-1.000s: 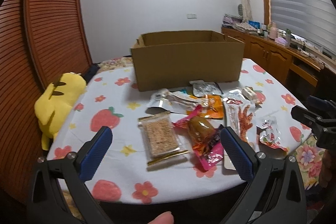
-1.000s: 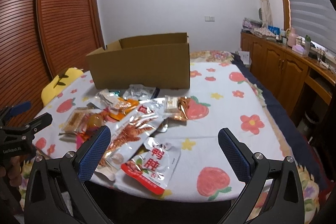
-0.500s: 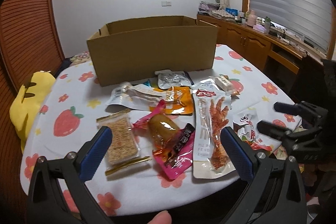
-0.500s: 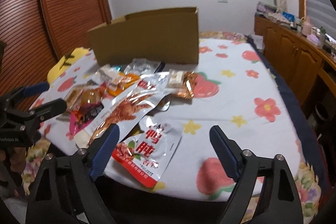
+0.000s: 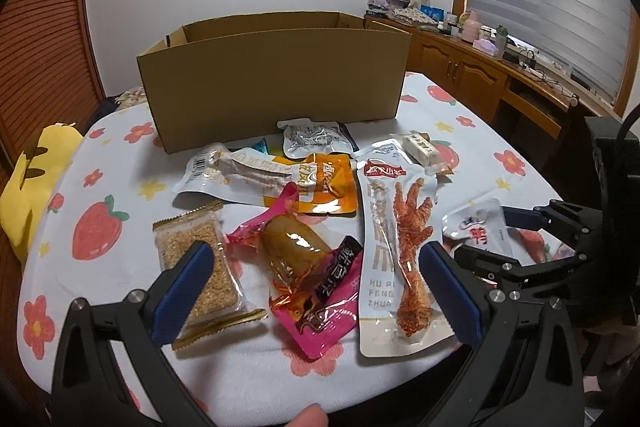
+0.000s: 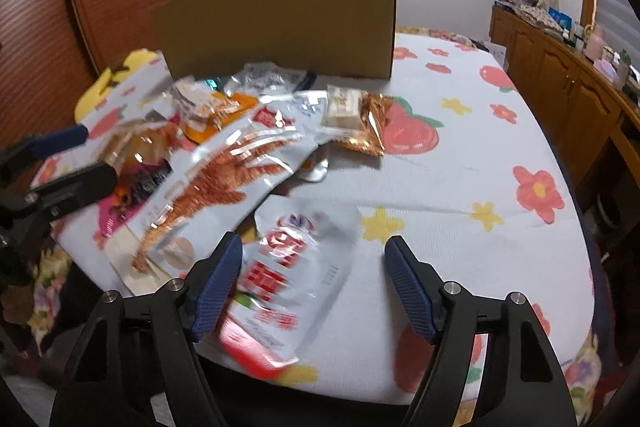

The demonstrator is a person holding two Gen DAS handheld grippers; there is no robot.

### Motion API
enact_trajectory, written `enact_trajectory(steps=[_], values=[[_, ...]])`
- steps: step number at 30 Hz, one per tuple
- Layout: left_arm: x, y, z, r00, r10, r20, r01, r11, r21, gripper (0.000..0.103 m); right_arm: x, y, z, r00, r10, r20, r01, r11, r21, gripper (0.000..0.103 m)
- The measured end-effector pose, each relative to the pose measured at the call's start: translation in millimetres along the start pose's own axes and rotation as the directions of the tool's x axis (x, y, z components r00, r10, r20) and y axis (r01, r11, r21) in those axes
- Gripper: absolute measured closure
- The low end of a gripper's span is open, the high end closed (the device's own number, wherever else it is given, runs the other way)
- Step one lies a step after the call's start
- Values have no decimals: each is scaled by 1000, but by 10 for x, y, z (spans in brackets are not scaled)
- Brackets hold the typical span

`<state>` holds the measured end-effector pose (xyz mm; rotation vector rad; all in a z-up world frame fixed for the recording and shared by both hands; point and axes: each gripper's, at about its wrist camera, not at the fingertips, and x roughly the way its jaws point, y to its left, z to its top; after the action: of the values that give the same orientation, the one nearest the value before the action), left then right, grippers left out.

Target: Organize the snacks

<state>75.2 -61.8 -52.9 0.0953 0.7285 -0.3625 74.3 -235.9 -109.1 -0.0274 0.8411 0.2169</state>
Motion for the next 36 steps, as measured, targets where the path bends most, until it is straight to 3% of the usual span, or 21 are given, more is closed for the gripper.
enact_trajectory(steps=[4, 6, 8, 12, 18, 22, 27, 36], values=[[66, -31, 32, 1000, -23, -16, 23, 1000, 2, 1, 5, -71, 2, 1000, -27, -11, 27, 1000, -14, 36], [112, -62, 64, 999, -35, -26, 35, 999, 8, 2, -1, -109, 1, 999, -44, -12, 44, 999, -26, 49], [160, -111, 106, 998, -42, -35, 43, 999, 21, 2, -18, -138, 5, 999, -44, -11, 44, 999, -25, 55], [242, -221, 190, 996, -71, -53, 74, 996, 54, 2, -39, -205, 9, 999, -32, -6, 32, 999, -26, 60], [442, -343, 293, 985, -104, -138, 119, 987, 107, 8, -22, -230, 31, 1000, -30, 4, 30, 999, -34, 60], [573, -384, 328, 969, -142, -204, 168, 979, 118, 9, -21, -234, 4, 999, -30, 21, 30, 999, -38, 60], [693, -434, 352, 954, -153, -256, 191, 973, 131, 26, -22, -216, -13, 999, -34, 37, 36, 998, -47, 59], [877, -565, 317, 936, -158, -315, 222, 959, 178, 29, -27, -214, -38, 998, -32, 54, 35, 998, -51, 58]])
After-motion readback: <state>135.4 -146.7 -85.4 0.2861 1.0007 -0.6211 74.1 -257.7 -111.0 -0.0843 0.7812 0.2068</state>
